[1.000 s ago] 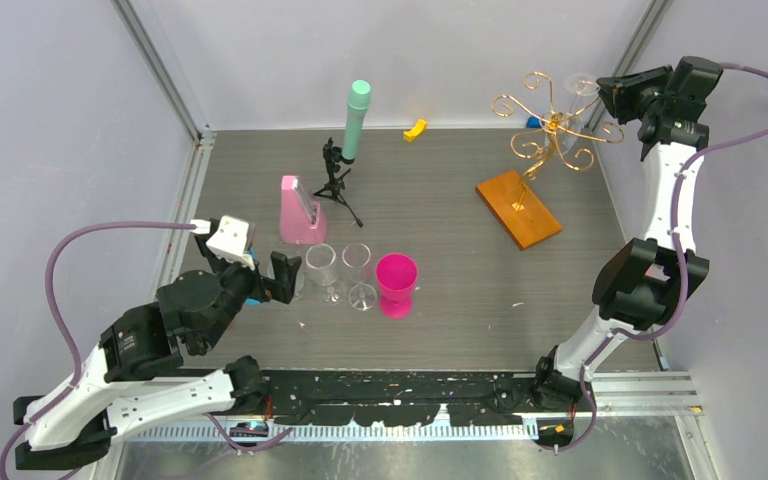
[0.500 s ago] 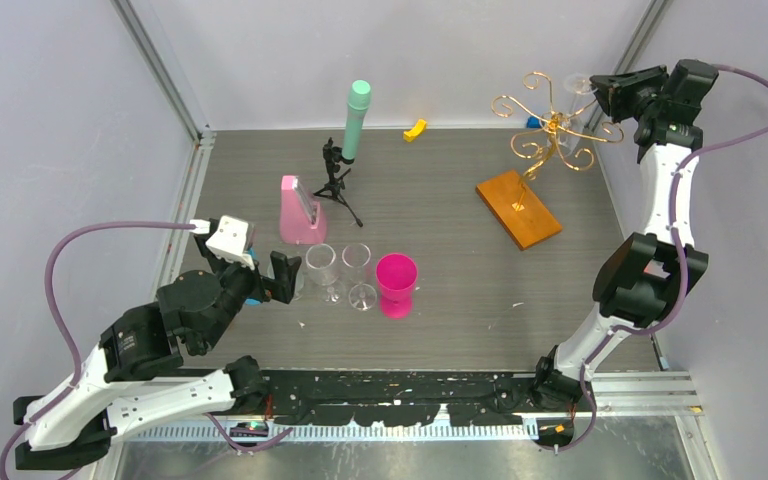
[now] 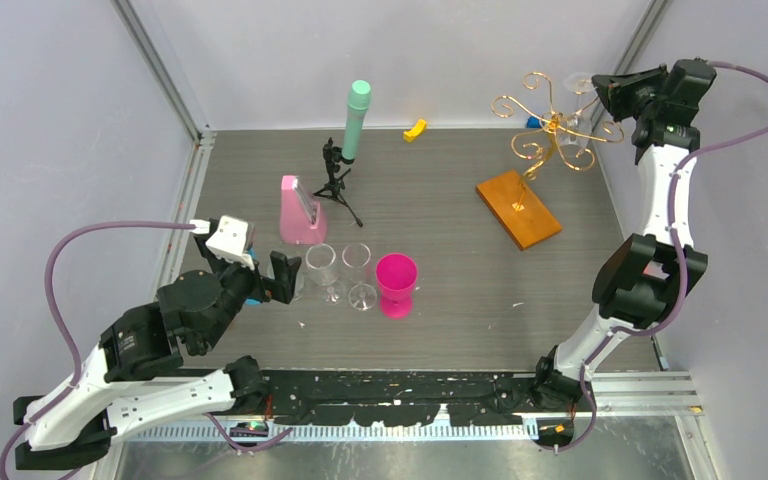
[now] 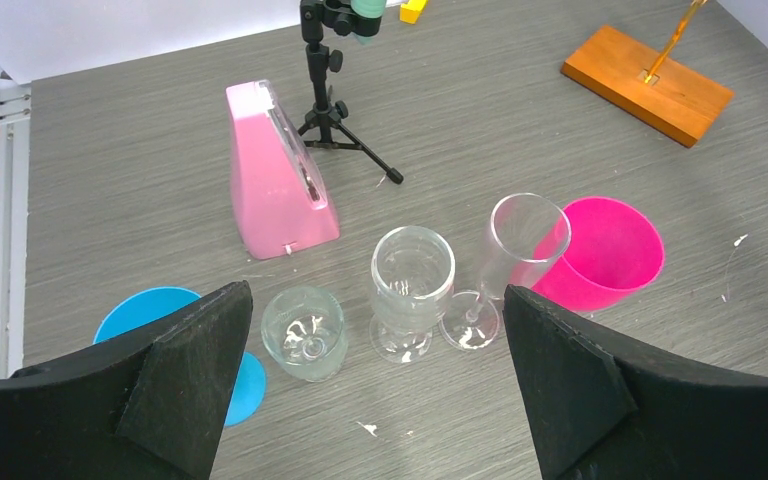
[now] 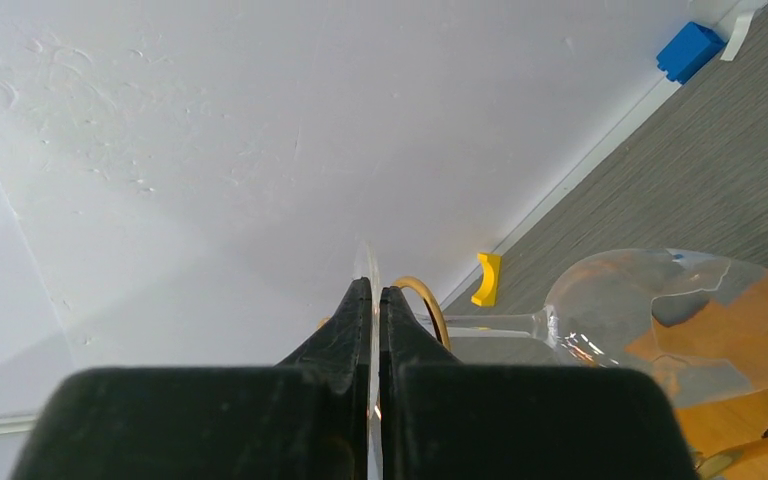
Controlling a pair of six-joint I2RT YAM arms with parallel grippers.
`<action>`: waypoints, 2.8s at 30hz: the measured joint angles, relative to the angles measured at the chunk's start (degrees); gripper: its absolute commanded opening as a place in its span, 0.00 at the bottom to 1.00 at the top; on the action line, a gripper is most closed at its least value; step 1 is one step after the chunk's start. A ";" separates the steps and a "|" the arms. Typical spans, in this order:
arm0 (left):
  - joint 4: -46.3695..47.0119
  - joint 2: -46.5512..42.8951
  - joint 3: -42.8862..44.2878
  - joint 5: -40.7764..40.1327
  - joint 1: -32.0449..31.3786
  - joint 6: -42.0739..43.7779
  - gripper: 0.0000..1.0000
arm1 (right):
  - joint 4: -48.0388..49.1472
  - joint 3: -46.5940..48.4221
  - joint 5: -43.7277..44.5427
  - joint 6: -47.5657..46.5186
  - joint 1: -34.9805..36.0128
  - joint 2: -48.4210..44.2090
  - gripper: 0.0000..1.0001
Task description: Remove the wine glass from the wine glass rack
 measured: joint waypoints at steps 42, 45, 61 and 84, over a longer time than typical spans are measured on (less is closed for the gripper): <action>-0.87 -1.18 0.00 0.00 0.00 -1.11 1.00 | -3.82 -4.31 19.39 -2.93 0.26 -8.24 0.00; -0.87 -1.18 0.00 0.00 0.00 -1.11 1.00 | -4.22 -4.24 20.41 -2.97 0.26 -8.24 0.00; -0.87 -1.18 0.00 0.00 0.00 -1.14 1.00 | -4.37 -9.70 24.09 -2.54 0.15 -14.27 0.00; -0.87 -1.18 -0.04 0.00 0.00 -1.14 1.00 | 8.83 -12.48 9.31 6.01 0.26 -10.56 0.00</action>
